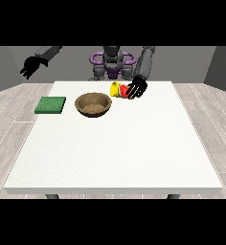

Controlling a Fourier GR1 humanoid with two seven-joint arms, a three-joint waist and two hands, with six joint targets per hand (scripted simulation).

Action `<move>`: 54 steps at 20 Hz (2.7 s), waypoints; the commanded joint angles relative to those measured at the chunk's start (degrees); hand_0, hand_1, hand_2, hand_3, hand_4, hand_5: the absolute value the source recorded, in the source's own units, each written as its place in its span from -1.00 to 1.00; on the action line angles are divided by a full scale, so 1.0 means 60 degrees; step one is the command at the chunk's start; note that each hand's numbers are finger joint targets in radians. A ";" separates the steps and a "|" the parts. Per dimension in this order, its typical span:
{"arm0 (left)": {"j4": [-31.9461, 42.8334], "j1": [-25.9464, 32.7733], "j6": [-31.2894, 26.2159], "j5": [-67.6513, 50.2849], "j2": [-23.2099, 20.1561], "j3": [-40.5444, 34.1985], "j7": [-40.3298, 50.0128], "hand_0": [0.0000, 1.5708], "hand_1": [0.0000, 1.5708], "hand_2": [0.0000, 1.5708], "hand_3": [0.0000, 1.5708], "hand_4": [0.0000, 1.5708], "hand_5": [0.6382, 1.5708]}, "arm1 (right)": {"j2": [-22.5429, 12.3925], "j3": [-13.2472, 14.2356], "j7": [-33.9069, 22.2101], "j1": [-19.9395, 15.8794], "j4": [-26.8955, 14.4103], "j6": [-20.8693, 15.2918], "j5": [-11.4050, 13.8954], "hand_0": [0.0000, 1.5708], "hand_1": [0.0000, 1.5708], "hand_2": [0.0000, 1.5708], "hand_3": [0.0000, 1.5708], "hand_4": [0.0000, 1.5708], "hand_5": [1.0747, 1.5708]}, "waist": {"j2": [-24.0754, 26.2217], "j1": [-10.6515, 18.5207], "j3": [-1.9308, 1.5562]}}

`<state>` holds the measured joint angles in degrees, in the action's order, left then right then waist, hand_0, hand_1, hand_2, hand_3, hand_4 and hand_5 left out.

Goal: Pick the cup and pour the ball into the bowl, then pick the bowl and place it on the pad

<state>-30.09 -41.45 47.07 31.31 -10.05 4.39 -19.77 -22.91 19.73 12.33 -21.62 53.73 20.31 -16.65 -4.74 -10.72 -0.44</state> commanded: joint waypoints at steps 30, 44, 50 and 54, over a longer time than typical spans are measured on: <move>-0.1179 -0.3325 -0.6903 0.7462 0.1470 0.7123 0.7890 0.97 0.97 1.00 1.00 0.19 0.99 | -0.0918 0.0578 0.2226 0.1098 -0.4119 0.0884 0.0508 -1.00 -1.00 -1.00 -0.72 -0.20 1.00 | 0.2107 0.1886 0.0069; -0.4319 0.1550 -0.1052 0.1973 0.1659 0.4147 0.6416 0.27 0.27 0.36 0.33 0.44 0.95 | -0.0617 0.0786 0.2110 -0.0610 -0.3101 -0.0058 0.0118 -1.00 -1.00 -1.00 -0.70 -0.12 1.00 | -0.0342 0.2665 0.0299; -0.6296 0.2381 -0.1069 -0.1447 0.1671 0.3944 0.3845 -1.00 -1.00 -1.00 -1.00 0.00 0.97 | 0.0425 0.0514 0.1746 -0.1607 -0.2496 -0.1196 0.0141 -1.00 -1.00 -1.00 -1.00 -0.25 1.00 | -0.1168 0.3029 0.0194; -0.6384 0.3197 -0.2162 -0.3051 0.1122 0.3133 0.1387 -1.00 -1.00 -1.00 -1.00 0.10 0.91 | 0.1216 0.0163 0.1286 -0.1658 -0.1976 -0.2177 0.0336 -1.00 -1.00 -1.00 -1.00 -1.00 1.00 | -0.1117 0.3329 0.0146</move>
<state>-65.70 -26.04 37.80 22.72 -1.32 26.69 -0.16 -19.26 22.05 22.05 -30.01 39.44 11.72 -15.16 -10.22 7.73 0.69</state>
